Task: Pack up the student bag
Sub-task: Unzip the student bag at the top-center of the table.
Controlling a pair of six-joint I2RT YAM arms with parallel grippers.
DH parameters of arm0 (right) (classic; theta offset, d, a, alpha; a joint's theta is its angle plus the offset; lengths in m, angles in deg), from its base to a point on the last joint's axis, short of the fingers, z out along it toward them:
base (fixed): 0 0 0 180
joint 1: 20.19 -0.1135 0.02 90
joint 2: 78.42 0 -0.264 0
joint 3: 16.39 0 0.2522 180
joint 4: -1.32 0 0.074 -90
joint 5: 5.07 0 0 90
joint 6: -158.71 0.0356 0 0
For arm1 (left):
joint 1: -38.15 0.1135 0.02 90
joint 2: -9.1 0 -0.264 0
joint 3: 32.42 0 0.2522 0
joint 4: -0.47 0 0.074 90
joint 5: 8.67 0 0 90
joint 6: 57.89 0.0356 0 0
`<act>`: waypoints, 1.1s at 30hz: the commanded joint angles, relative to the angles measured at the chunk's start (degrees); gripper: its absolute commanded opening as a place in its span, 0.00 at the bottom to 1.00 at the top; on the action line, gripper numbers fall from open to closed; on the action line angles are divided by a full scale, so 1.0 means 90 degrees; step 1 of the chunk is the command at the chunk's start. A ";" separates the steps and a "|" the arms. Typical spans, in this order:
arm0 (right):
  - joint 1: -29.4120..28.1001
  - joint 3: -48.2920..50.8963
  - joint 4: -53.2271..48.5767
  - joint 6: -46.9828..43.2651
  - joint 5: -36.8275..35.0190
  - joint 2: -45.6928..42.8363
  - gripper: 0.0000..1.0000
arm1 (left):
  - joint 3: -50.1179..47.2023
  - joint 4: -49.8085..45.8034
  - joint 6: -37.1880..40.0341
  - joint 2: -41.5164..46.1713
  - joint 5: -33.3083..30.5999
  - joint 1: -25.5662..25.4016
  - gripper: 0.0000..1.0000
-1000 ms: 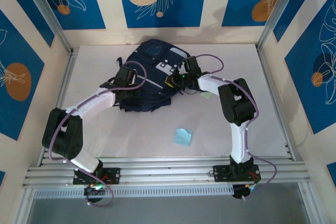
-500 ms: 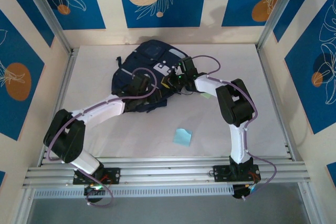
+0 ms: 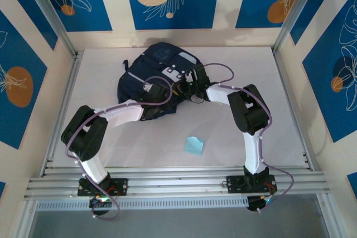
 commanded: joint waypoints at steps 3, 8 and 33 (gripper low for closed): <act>-0.0306 0.0170 0.0206 0.0143 0.0592 -0.0167 0.00 | 0.0514 -0.0140 0.0206 -0.0399 -0.0764 0.0055 0.46; -0.0258 0.0250 0.0264 0.0098 0.0578 -0.0230 0.00 | 0.0550 -0.0353 0.0448 -0.0488 -0.0875 0.0154 0.23; -0.0102 0.0397 0.0455 -0.0052 0.0529 -0.0206 0.00 | 0.0814 -0.0801 0.1578 -0.0433 -0.1024 0.0711 0.00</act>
